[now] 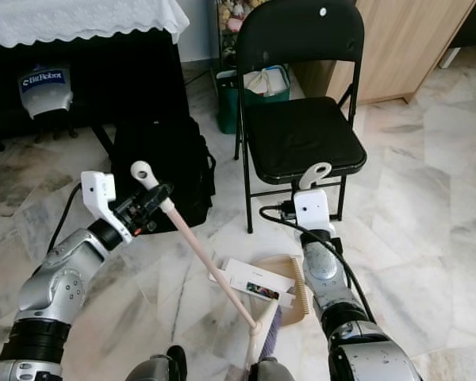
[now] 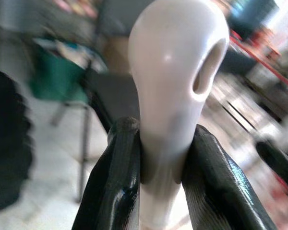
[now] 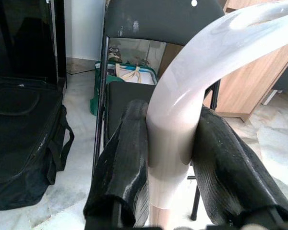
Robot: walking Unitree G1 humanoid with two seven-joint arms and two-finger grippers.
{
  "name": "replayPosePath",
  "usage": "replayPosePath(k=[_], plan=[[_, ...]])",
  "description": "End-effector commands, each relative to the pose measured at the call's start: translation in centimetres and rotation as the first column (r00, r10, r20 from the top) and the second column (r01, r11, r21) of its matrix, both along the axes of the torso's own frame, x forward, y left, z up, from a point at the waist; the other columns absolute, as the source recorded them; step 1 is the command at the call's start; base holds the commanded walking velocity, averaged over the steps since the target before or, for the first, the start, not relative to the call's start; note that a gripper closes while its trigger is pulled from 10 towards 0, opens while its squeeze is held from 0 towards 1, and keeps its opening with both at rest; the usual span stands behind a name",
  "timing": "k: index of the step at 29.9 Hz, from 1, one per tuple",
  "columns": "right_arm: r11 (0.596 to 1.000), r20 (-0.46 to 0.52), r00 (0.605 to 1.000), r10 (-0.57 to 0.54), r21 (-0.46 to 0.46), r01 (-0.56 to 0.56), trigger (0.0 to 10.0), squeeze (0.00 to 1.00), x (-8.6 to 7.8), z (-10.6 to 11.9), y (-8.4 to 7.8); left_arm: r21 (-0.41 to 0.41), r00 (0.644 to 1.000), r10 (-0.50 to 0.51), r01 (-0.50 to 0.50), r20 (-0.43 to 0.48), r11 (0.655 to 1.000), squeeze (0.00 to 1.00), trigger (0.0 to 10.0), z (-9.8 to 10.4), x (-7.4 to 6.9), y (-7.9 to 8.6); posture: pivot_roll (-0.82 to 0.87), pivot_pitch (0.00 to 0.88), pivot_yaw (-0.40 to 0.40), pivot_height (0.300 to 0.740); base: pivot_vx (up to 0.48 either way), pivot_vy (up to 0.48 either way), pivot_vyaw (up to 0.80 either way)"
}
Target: Sweep floor
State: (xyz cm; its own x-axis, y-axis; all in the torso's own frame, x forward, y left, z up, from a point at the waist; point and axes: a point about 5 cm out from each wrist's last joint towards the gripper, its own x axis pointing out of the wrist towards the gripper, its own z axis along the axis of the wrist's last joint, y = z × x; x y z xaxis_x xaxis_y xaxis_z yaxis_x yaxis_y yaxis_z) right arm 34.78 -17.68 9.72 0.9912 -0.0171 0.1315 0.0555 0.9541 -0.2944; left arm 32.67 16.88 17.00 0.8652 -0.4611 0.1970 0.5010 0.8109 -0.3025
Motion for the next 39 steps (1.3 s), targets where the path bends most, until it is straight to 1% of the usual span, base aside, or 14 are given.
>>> replayPosePath(k=[1, 3, 8, 10, 12, 13, 14, 15, 16, 17, 21, 25, 32, 39], plan=[[1.000, -0.070, 0.997, -0.010, -0.023, 0.008, 10.0, 0.00, -0.5, -1.3, -0.3, -0.067, 0.983, 0.085, -0.075, 0.165, 0.995, 0.00, 10.0, 3.8, 0.1, 1.2, 0.07, 0.238, 0.010, 0.740, 0.000, 0.000, 0.00], [1.000, -0.069, 0.998, -0.009, -0.023, 0.007, 10.0, 0.00, -0.5, -1.3, -0.3, -0.067, 0.970, 0.120, -0.108, 0.209, 0.992, 0.00, 10.0, 4.9, 0.2, 1.6, 0.07, 0.238, 0.010, 0.740, 0.000, 0.000, 0.00], [1.000, -0.070, 0.998, -0.007, -0.022, 0.006, 10.0, 0.00, -0.5, -1.3, -0.2, -0.059, 0.949, 0.159, -0.148, 0.271, 0.987, 0.00, 10.0, 6.3, 0.2, 1.6, 0.07, 0.236, 0.009, 0.740, 0.000, 0.000, 0.00], [1.000, -0.070, 0.998, -0.007, -0.021, 0.006, 10.0, 0.00, -0.5, -1.3, -0.2, -0.024, 0.933, 0.187, -0.189, 0.309, 0.982, 0.00, 10.0, 6.8, 0.3, 1.5, 0.07, 0.237, 0.009, 0.740, 0.000, 0.000, 0.00], [1.000, -0.070, 0.998, -0.008, -0.021, 0.006, 10.0, 0.00, -0.5, -1.3, -0.2, -0.013, 0.929, 0.192, -0.198, 0.317, 0.980, 0.00, 10.0, 6.8, 0.3, 1.4, 0.07, 0.237, 0.009, 0.740, 0.000, 0.000, 0.00], [1.000, -0.069, 0.998, -0.008, -0.021, 0.007, 10.0, 0.00, -0.5, -1.3, -0.2, 0.038, 0.922, 0.188, -0.213, 0.338, 0.976, 0.00, 10.0, 6.6, 0.4, 0.9, 0.06, 0.239, 0.010, 0.740, 0.000, 0.000, 0.00], [1.000, -0.068, 0.998, -0.008, -0.021, 0.007, 10.0, 0.00, -0.5, -1.3, -0.2, 0.053, 0.921, 0.184, -0.215, 0.342, 0.975, 0.00, 10.0, 6.5, 0.4, 0.7, 0.06, 0.240, 0.010, 0.740, 0.000, 0.000, 0.00], [1.000, -0.068, 0.998, -0.009, -0.022, 0.007, 10.0, 0.00, -0.5, -1.3, -0.2, 0.098, 0.921, 0.173, -0.219, 0.349, 0.971, 0.00, 10.0, 6.1, 0.5, 0.4, 0.06, 0.241, 0.011, 0.740, 0.000, 0.000, 0.00], [1.000, -0.068, 0.998, -0.009, -0.022, 0.007, 10.0, 0.00, -0.5, -1.3, -0.2, 0.098, 0.921, 0.173, -0.219, 0.349, 0.971, 0.00, 10.0, 6.1, 0.5, 0.4, 0.06, 0.241, 0.011, 0.740, 0.000, 0.000, 0.00], [1.000, -0.067, 0.998, -0.010, -0.022, 0.008, 10.0, 0.00, -0.5, -1.3, -0.3, 0.143, 0.921, 0.163, -0.225, 0.353, 0.964, 0.00, 10.0, 5.6, 0.6, 0.1, 0.06, 0.243, 0.012, 0.740, 0.000, 0.000, 0.00], [1.000, -0.068, 0.998, -0.012, -0.023, 0.011, 10.0, 0.00, -0.6, -1.4, -0.4, 0.183, 0.924, 0.153, -0.228, 0.350, 0.956, 0.00, 10.0, 4.9, 0.7, -0.3, 0.06, 0.243, 0.012, 0.740, 0.000, 0.000, 0.00], [1.000, -0.069, 0.997, -0.017, -0.025, 0.015, 10.0, 0.00, -0.6, -1.4, -0.5, 0.245, 0.922, 0.170, -0.265, 0.347, 0.933, 0.00, 10.0, 3.5, 1.0, -0.5, 0.06, 0.244, 0.014, 0.740, 0.000, 0.000, 0.00], [1.000, -0.068, 0.998, -0.016, -0.024, 0.015, 10.0, 0.00, -0.6, -1.4, -0.5, 0.277, 0.923, 0.201, -0.297, 0.327, 0.914, 0.00, 10.0, 1.8, 1.2, -0.2, 0.05, 0.245, 0.014, 0.740, 0.000, 0.000, 0.00], [1.000, -0.067, 0.998, -0.016, -0.024, 0.015, 10.0, 0.00, -0.7, -1.4, -0.6, 0.306, 0.937, 0.175, -0.269, 0.302, 0.913, 0.00, 10.0, 0.5, 1.3, -0.5, 0.05, 0.253, 0.014, 0.740, 0.000, 0.000, 0.00]])
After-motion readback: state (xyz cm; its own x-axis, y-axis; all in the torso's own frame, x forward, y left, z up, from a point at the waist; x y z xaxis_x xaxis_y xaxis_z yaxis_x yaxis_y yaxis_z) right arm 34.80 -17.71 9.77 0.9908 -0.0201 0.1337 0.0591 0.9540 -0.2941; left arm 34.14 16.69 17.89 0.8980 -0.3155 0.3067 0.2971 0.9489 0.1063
